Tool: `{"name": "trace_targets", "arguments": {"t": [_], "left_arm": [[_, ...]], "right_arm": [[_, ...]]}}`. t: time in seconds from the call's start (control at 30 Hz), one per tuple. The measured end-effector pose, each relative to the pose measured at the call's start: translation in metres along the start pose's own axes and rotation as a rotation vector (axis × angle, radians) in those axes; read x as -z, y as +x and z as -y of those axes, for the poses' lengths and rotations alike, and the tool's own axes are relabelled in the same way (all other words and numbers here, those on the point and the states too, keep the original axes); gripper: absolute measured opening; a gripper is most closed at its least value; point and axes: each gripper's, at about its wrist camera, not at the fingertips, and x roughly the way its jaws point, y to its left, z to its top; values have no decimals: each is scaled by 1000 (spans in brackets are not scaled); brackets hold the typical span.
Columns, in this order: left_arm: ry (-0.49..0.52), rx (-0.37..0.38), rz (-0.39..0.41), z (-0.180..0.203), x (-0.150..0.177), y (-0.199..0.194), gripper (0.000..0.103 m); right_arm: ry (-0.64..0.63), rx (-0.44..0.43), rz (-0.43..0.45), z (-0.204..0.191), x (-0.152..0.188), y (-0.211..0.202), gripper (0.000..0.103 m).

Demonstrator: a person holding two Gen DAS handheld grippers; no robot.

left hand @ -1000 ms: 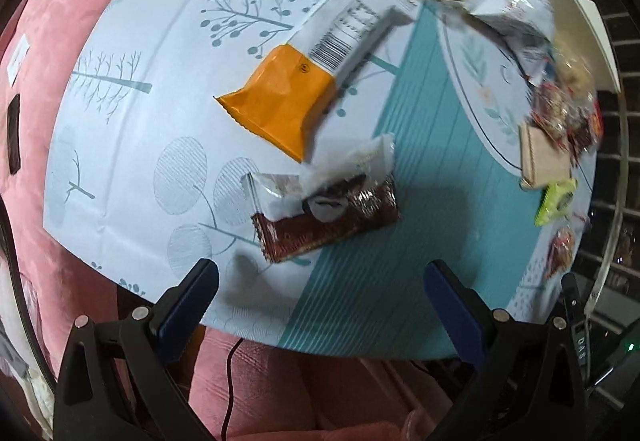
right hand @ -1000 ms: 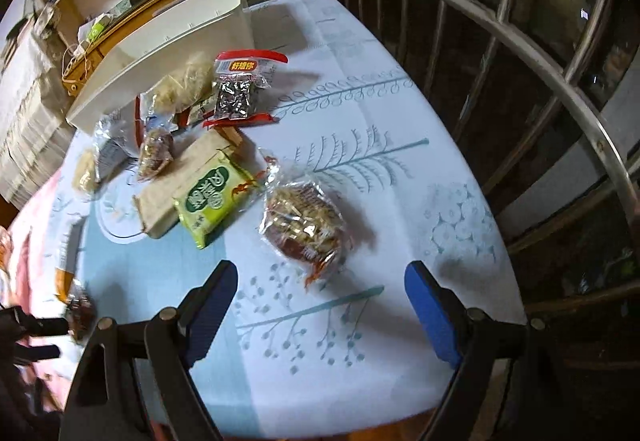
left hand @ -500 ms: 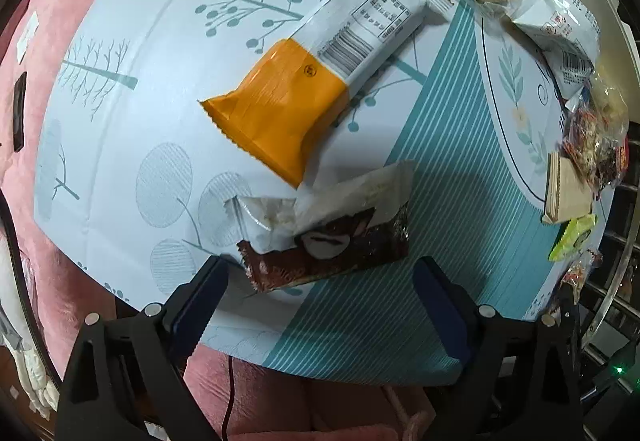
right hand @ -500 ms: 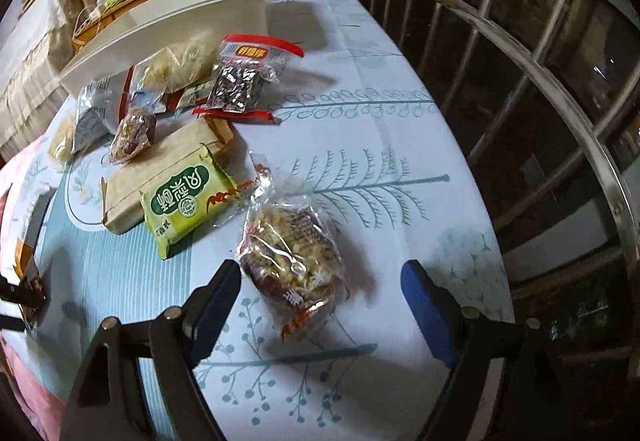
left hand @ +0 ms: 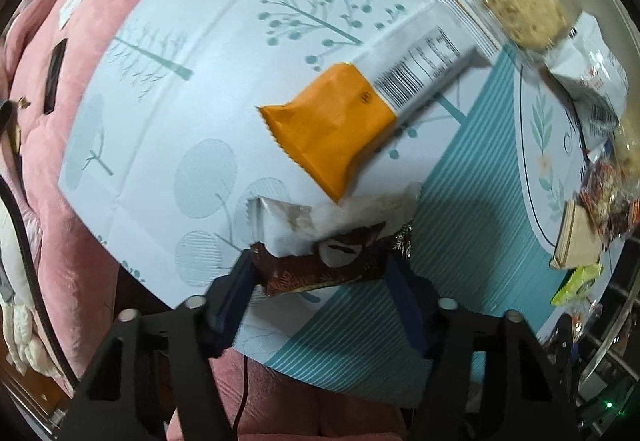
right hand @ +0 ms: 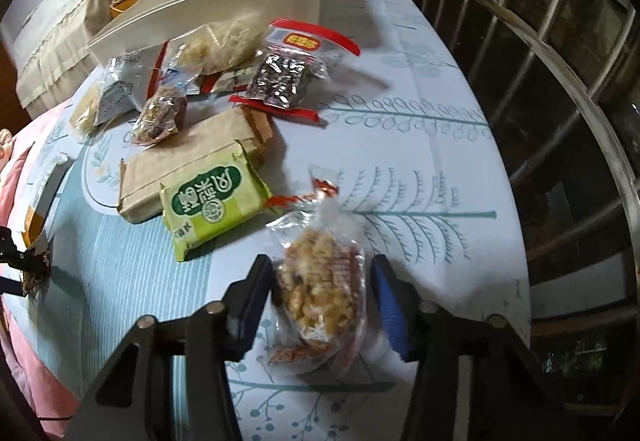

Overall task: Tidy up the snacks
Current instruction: 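Grasp the brown chocolate wrapper with the left tool while the right tool grasps the nut bag, then carry the chocolate wrapper and nut bag into the white tray and release them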

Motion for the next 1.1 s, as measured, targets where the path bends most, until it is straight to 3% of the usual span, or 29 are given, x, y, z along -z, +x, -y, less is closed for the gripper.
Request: {"name": "trace_targets", "arguments": {"t": [0.07,0.4,0.47,0.57,0.8,1.1], "left_arm": [[-8,16,16,2,0,-2,44],[-20,52,40,7,22,-11,30],[-19,58,46,7,26,-15,22],[-9,67,63,8,34,-23,17],[13,96,104,9,52,-47,13],[69,131,155,22,61,-88,13]], "right_arm": [[-5,-16,-2,0,-1,0,44],[-7,-54,-32,5,-1,-2,42],[-5,-60,-43,6,1,-3,42],[13,-79,-58,10,4,-5,42],[58,-124,-67,19,12,-14,42],[65,-140,-11,26,5,-39,42]]}}
